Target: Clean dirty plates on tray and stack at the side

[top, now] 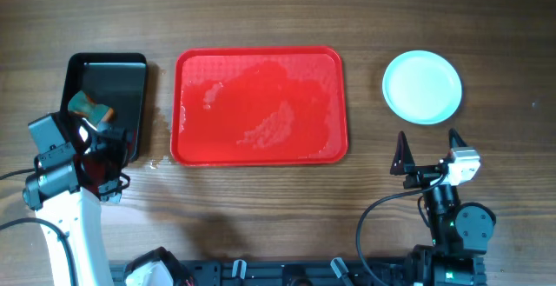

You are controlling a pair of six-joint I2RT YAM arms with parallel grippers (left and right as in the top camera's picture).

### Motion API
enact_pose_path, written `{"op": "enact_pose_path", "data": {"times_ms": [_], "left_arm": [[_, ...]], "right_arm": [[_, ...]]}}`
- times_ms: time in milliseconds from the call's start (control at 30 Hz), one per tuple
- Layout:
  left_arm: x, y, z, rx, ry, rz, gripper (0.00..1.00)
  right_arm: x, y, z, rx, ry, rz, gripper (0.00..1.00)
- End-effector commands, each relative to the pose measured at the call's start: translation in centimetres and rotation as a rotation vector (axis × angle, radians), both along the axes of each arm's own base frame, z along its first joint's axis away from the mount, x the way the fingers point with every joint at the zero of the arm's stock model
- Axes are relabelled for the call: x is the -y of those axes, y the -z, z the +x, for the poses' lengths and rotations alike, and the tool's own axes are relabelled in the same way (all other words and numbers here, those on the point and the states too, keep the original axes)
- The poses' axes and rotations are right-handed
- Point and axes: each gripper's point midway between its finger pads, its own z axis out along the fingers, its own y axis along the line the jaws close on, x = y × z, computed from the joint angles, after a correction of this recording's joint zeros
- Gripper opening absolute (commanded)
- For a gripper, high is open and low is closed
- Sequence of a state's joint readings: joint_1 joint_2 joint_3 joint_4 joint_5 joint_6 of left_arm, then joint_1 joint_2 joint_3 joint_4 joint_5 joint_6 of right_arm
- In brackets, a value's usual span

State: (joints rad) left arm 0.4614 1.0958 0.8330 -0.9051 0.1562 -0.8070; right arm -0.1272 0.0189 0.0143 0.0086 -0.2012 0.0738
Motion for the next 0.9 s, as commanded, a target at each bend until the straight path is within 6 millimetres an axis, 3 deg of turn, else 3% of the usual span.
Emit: {"op": "enact_pose_path", "data": {"times_ms": [0, 633, 767, 867], "left_arm": [[0.1, 0.0, 0.1, 0.006, -0.012, -0.014, 1.00], [0.1, -0.8, -0.3, 0.026, -0.013, 0.007, 1.00], [3.5, -1.5, -0.9, 0.050, 0.108, 0.012, 1.00], [6.7, -1.2, -0.2, 0.183, 0.259, 0.069, 1.00]], "right_arm": [[-0.1, -0.1, 0.0, 0.010, -0.003, 0.036, 1.00], [-0.1, 0.0, 0.0, 0.009, -0.003, 0.036, 1.00], [-0.1, 0.0, 0.0, 0.009, -0.003, 0.036, 1.00], [-0.1, 0.0, 0.0, 0.009, -0.003, 0.036, 1.00]]}}
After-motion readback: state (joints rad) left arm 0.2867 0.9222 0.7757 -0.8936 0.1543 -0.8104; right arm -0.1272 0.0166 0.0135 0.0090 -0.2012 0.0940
